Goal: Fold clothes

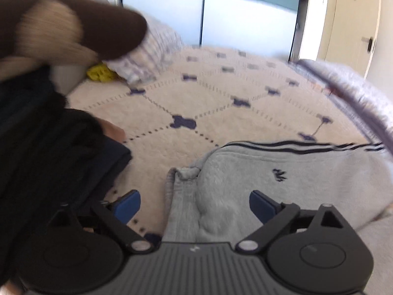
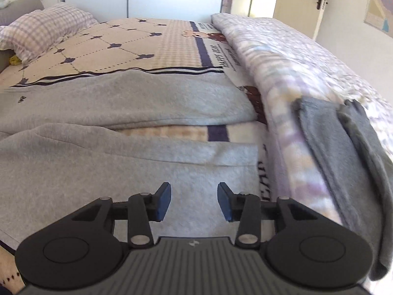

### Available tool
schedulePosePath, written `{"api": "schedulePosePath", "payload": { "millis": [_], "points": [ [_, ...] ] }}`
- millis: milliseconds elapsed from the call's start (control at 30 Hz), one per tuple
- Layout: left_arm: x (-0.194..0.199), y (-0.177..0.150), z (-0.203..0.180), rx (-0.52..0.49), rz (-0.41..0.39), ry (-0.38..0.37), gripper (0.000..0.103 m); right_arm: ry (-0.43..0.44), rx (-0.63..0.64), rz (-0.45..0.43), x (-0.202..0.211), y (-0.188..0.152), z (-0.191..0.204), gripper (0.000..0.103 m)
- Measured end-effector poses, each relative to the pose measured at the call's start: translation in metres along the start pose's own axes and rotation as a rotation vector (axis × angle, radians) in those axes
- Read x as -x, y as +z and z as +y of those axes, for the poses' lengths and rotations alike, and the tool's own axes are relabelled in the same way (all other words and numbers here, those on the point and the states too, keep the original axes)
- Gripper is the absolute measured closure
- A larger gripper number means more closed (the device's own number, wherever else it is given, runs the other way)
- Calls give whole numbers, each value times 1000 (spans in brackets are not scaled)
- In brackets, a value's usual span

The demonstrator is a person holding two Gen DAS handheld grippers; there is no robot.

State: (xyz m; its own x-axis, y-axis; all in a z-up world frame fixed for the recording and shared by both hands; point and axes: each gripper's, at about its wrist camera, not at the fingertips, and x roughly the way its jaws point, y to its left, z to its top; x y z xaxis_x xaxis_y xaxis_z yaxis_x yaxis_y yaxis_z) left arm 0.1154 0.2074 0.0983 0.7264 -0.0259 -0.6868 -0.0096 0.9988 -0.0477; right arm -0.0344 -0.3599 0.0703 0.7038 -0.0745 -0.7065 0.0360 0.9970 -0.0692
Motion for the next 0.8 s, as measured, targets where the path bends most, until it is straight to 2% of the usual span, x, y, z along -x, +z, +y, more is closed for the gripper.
{"api": "schedulePosePath", "payload": {
  "millis": [100,167,200,267,300,367,400,433,467,533,567,633,700,767,800],
  "points": [
    [-59,16,4,4,69,-22,9,30,18,-20,-3,5,11,58],
    [-88,19,11,44,114,-62,37,37,16,-29,-8,9,11,58],
    [-97,18,12,57,130,-57,37,37,14,-35,-11,11,10,58],
    [-98,13,10,46,108,-58,50,27,-8,-45,-19,17,2,58],
    [-96,11,7,38,91,-57,52,26,-31,-51,-24,20,-4,58],
    [-87,10,2,20,44,-44,68,47,-127,-49,-39,27,-22,58],
    [-79,12,-1,-1,11,-13,71,61,-179,-43,-47,30,-29,59],
    [-73,12,-7,-42,-20,35,80,71,-220,-40,-54,32,-35,59],
    [-70,16,-15,-107,-57,109,81,77,-258,-38,-61,34,-39,59],
    [-64,21,-19,-146,-94,199,83,78,-303,-42,-71,38,-44,60],
    [-65,26,-15,-132,-90,203,97,79,-313,-47,-73,40,-44,60],
    [-68,34,-5,-111,-74,246,103,81,-334,-59,-79,45,-45,60],
    [-72,40,2,-120,-86,284,103,73,-340,-67,-84,50,-47,60],
    [-73,41,4,-94,-53,205,101,52,-341,-74,-92,56,-50,60],
    [-69,37,-2,-109,-54,191,101,27,-339,-75,-96,60,-53,60]
  ]
}}
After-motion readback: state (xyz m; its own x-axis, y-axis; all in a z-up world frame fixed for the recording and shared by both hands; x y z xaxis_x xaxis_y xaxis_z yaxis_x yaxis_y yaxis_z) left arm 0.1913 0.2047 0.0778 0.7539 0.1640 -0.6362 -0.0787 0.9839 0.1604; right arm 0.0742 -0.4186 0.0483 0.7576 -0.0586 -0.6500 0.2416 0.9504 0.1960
